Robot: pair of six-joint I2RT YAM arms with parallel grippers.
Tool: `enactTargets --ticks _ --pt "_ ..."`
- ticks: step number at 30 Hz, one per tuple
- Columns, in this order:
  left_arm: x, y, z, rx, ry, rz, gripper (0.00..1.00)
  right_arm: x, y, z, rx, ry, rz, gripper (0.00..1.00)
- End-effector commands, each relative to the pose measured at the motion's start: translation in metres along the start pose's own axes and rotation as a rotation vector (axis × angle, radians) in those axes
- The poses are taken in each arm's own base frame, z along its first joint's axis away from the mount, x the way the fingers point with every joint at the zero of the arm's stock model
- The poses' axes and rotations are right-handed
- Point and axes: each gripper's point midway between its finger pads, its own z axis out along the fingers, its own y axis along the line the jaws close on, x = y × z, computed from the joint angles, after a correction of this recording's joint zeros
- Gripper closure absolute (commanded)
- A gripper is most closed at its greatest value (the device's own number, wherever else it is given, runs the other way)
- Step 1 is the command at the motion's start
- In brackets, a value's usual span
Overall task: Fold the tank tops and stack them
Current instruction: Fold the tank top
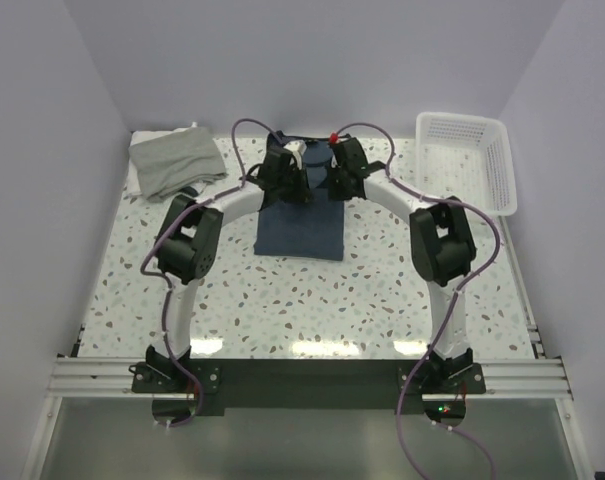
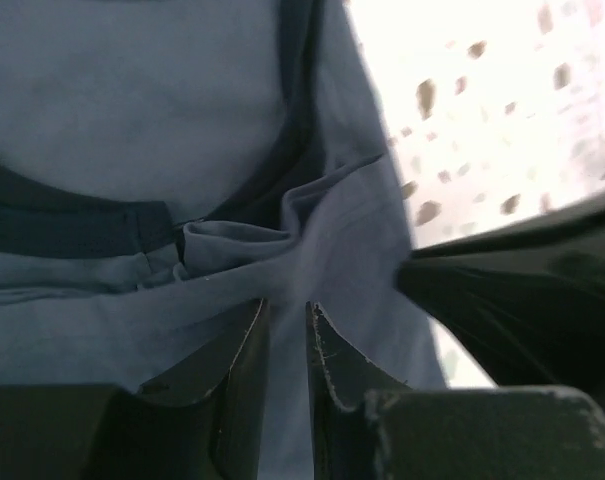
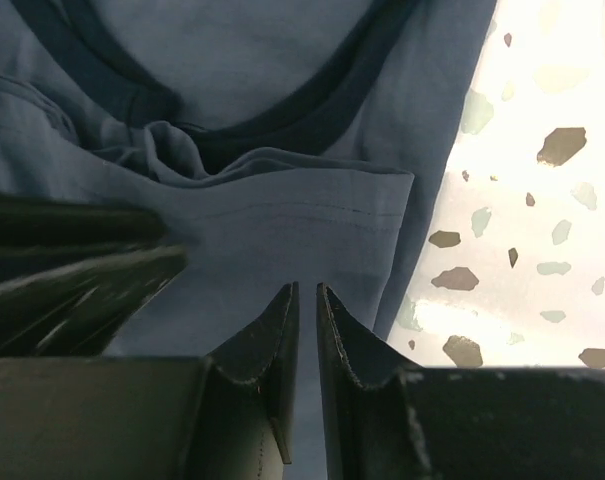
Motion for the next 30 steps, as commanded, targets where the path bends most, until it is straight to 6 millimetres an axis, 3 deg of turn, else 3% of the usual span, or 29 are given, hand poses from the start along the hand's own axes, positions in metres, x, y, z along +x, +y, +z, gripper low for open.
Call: enactTargets --ticks 1,8,11,14,20,21,23,24,25,26,27,28,29,30 --pt "0.004 0.007 0.025 0.026 0.059 0.009 0.74 0.005 -0.002 0.011 -0.021 0.014 -0.006 0.83" --pt "0.025 0.049 0.048 -0.118 0.124 -0.036 0.65 0.037 -0.015 0.029 0.027 0.100 -0.001 0.82" --pt "0.026 0.047 0.047 -0.097 0.124 -0.046 0.61 0.039 -0.024 0.025 0.076 0.106 0.006 0.82" --pt "0.010 0.035 0.033 -0.059 0.067 -0.032 0.52 0.029 -0.029 0.014 0.109 0.077 0.015 0.80" --pt "-0.048 0.007 -0.010 -0.021 -0.073 -0.003 0.37 0.015 -0.026 -0.014 0.109 0.049 0.038 0.71" --pt "-0.063 -0.002 -0.025 -0.007 -0.111 0.000 0.35 0.011 -0.025 -0.021 0.100 0.037 0.042 0.70" --pt "-0.067 -0.004 -0.040 -0.017 -0.141 -0.009 0.34 0.004 -0.022 -0.041 0.089 -0.008 0.053 0.66" --pt "-0.081 -0.012 -0.061 -0.013 -0.187 -0.027 0.33 0.004 -0.023 -0.047 0.089 -0.013 0.058 0.63" --pt "-0.064 -0.003 -0.066 -0.048 -0.165 -0.054 0.33 0.014 -0.026 -0.050 0.098 0.005 0.067 0.62" --pt "-0.061 0.005 -0.074 -0.098 -0.179 -0.079 0.33 0.011 -0.023 -0.063 0.082 -0.011 0.076 0.61" --pt "-0.068 0.001 -0.097 -0.109 -0.217 -0.122 0.33 0.015 -0.022 -0.068 0.076 -0.006 0.083 0.58" --pt "-0.035 0.019 -0.100 -0.173 -0.158 -0.156 0.33 0.035 -0.025 -0.069 0.083 0.026 0.092 0.57" --pt "-0.025 0.030 -0.109 -0.231 -0.166 -0.213 0.35 0.042 -0.025 -0.072 0.079 0.028 0.100 0.57" --pt "-0.023 0.028 -0.128 -0.232 -0.185 -0.230 0.35 0.044 -0.021 -0.084 0.053 0.016 0.112 0.55"
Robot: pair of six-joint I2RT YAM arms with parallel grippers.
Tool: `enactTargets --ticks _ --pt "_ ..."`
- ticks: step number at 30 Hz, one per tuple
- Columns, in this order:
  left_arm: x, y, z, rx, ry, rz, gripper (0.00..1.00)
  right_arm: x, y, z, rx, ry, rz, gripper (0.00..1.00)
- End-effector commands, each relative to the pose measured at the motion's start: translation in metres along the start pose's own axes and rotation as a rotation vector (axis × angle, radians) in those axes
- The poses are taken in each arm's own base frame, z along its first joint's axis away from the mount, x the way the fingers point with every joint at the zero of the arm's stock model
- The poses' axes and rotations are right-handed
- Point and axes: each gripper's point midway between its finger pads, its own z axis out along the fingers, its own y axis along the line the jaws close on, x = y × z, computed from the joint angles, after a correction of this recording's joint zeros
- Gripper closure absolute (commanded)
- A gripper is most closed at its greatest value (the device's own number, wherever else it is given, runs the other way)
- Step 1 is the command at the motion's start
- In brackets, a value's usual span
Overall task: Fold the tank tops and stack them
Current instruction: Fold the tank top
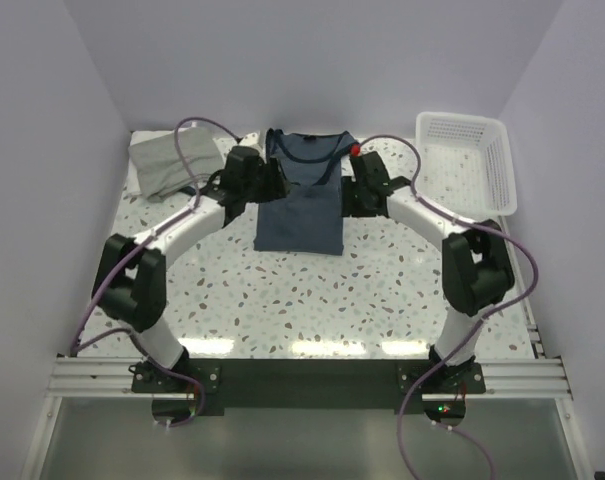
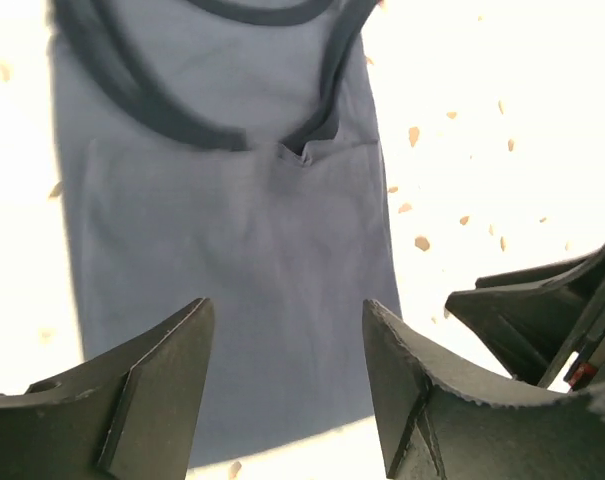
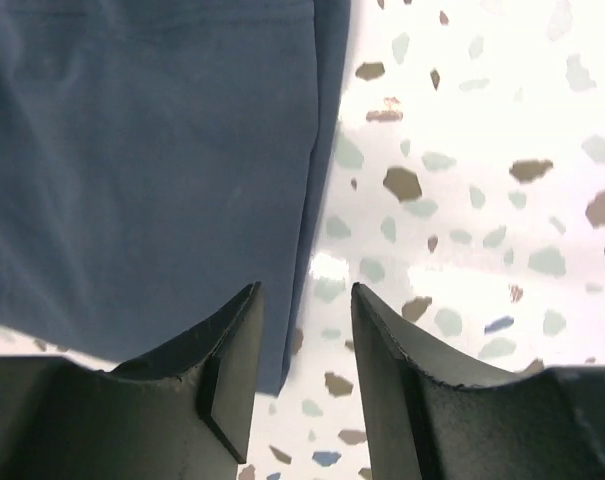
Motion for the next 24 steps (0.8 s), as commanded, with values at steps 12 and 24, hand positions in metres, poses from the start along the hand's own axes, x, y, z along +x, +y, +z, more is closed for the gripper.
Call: enactTargets --ticks 12,24 --pt "0.130 0.073 -0.073 -0.076 0.151 -0.211 0.23 0.080 0.032 -0.012 -0.236 0.078 0.161 0.47" --pt "0.142 0.097 -0.056 -0.034 0.129 -0.363 0.30 0.100 0.030 0.008 -0.225 0.095 0.290 0.49"
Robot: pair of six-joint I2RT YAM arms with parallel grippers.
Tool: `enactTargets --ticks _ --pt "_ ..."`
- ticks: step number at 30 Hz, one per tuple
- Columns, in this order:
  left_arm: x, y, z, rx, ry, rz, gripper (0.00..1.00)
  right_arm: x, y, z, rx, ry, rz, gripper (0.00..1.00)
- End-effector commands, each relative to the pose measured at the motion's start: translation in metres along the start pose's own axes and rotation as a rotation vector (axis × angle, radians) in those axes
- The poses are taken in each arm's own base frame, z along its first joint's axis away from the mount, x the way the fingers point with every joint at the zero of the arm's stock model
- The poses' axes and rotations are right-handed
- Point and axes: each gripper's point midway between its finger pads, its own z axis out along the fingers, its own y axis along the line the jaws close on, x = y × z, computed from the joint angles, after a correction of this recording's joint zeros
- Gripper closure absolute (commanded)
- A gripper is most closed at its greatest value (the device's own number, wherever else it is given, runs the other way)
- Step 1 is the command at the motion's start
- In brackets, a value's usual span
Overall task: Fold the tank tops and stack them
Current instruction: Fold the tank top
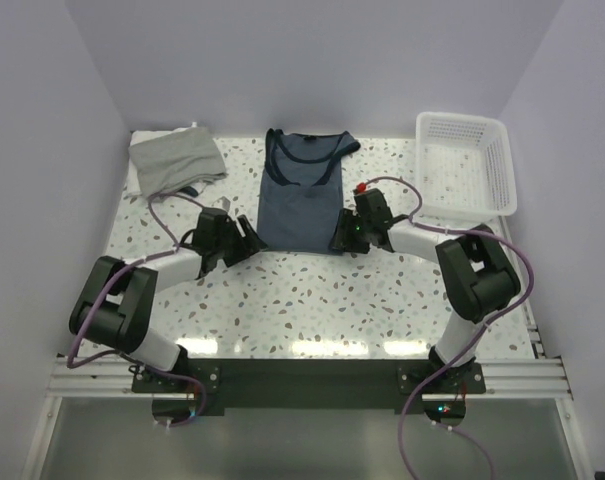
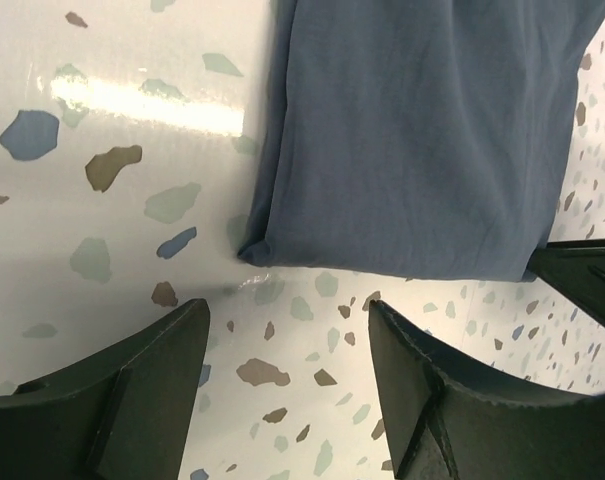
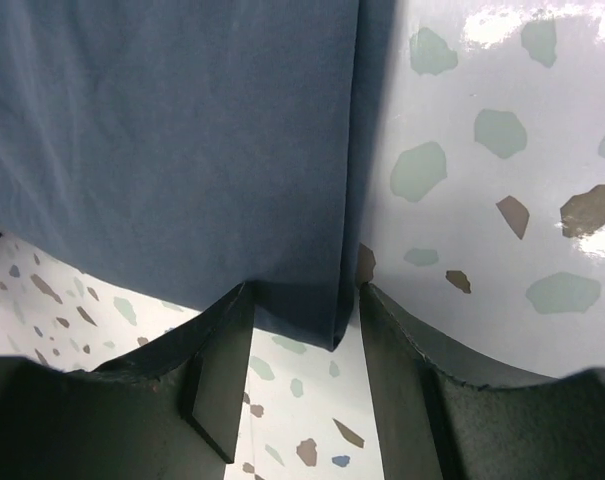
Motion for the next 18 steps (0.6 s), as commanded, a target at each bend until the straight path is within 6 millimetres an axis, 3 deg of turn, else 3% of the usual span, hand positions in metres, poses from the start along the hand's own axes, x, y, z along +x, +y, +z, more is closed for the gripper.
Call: enactTargets --ticks 1,13,18 --pt "-0.007 -0.010 0.008 0.080 -0.023 -0.048 0.30 0.000 0.001 0.001 -0.012 -0.029 0.058 0.49" --pt "0.000 0.024 0.021 -0.065 -0.047 -0.131 0.40 0.012 -0.011 0.009 0.025 -0.021 0.112 0.58" --pt "0.000 0.023 0.034 -0.063 -0.031 -0.110 0.54 0.009 -0.014 0.011 0.046 -0.025 0.099 0.67"
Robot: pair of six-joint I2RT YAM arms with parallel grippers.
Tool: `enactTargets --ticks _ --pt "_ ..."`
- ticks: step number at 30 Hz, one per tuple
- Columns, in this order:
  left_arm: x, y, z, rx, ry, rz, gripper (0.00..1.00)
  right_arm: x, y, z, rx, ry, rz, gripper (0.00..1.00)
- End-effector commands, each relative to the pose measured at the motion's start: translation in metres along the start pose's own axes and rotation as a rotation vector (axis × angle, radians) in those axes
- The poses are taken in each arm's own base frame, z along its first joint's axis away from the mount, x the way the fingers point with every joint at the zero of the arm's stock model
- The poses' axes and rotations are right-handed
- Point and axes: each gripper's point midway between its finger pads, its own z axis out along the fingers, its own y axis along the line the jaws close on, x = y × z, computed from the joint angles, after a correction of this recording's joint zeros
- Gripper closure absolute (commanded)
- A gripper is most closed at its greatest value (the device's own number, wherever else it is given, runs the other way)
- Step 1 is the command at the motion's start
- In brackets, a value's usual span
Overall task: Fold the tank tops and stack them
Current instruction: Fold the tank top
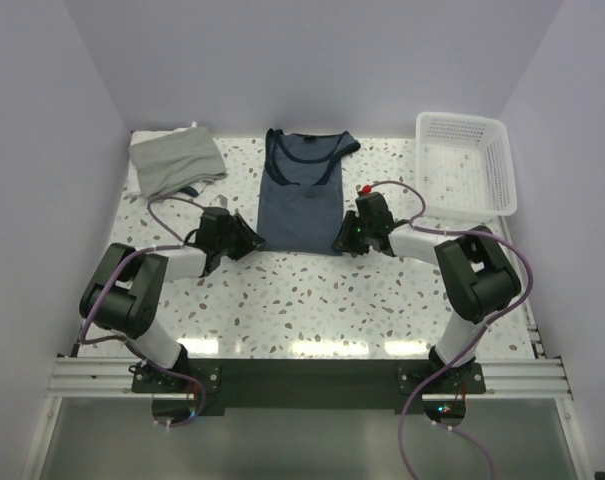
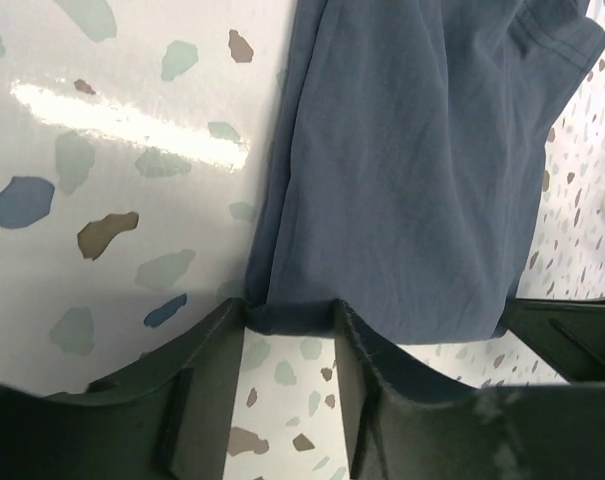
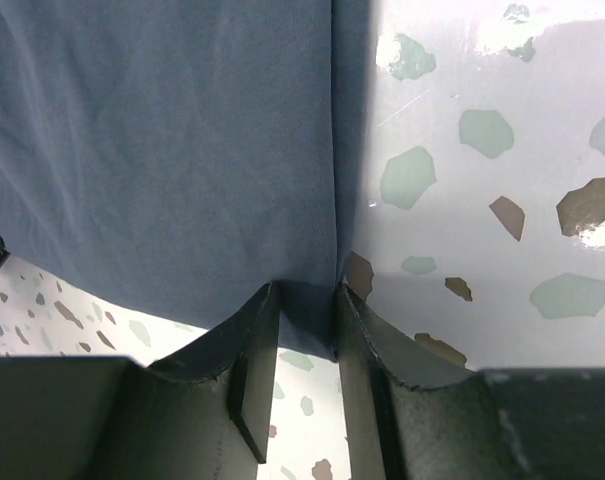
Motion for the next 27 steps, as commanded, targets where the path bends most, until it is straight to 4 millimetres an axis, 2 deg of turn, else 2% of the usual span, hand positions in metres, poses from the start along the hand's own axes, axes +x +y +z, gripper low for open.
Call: enactTargets --ticks 1,3,4,7,8,9,13,14,15,16,17,18,19,20,21,23,24,25,27 --pt "0.012 0.026 0.011 -0.094 0.037 0.008 0.58 0.009 -0.016 0.005 0.070 0.025 -0.004 0.70" --pt "0.013 0.025 0.013 -0.090 0.043 0.023 0.71 0.006 -0.015 0.004 0.074 0.023 -0.024 0.78" --pt "0.015 0.024 0.013 -0.085 0.049 0.032 0.81 0.005 -0.015 0.003 0.078 0.024 -0.032 0.84" --pt "0.021 0.023 0.009 -0.080 0.062 0.042 0.96 0.002 -0.013 -0.001 0.078 0.027 -0.062 0.94" --pt "0.023 0.019 0.006 -0.068 0.059 0.049 1.00 0.002 -0.013 -0.003 0.079 0.028 -0.070 1.00" --pt "0.030 0.024 0.002 -0.081 0.073 0.048 1.00 0.000 -0.009 -0.008 0.070 0.019 -0.081 1.00" --pt "0.047 0.029 -0.020 -0.107 0.068 0.035 1.00 0.016 -0.014 -0.028 0.102 0.031 -0.157 1.00" --pt "0.051 0.033 -0.031 -0.108 0.060 0.031 1.00 0.019 -0.013 -0.033 0.103 0.027 -0.171 1.00" --pt "0.056 0.037 -0.038 -0.124 0.065 0.028 1.00 0.035 -0.019 -0.037 0.118 0.057 -0.187 1.00" --pt "0.060 0.041 -0.044 -0.136 0.058 0.031 1.00 0.035 -0.015 -0.048 0.104 0.036 -0.195 1.00" --pt "0.057 0.034 -0.054 -0.109 0.033 0.023 1.00 0.041 -0.015 -0.052 0.103 0.039 -0.206 1.00" --pt "0.070 0.049 -0.062 -0.147 0.060 0.022 1.00 0.058 -0.022 -0.056 0.110 0.067 -0.217 1.00" --pt "0.069 0.043 -0.072 -0.124 0.041 0.021 1.00 0.067 -0.014 -0.067 0.095 0.054 -0.237 1.00" --pt "0.076 0.048 -0.077 -0.130 0.053 0.021 1.00 0.075 -0.014 -0.071 0.099 0.054 -0.245 1.00" --pt "0.087 0.058 -0.085 -0.165 0.088 0.021 1.00 0.098 -0.017 -0.077 0.102 0.084 -0.261 1.00" --pt "0.092 0.059 -0.094 -0.157 0.074 0.026 1.00 0.107 -0.014 -0.092 0.085 0.055 -0.265 1.00" --pt "0.098 0.064 -0.099 -0.172 0.091 0.028 1.00 0.123 -0.019 -0.095 0.089 0.077 -0.263 1.00" --pt "0.101 0.065 -0.102 -0.174 0.099 0.036 1.00 0.130 -0.022 -0.099 0.093 0.086 -0.258 1.00" --pt "0.105 0.072 -0.109 -0.197 0.114 0.045 1.00 0.134 -0.020 -0.108 0.070 0.076 -0.250 1.00"
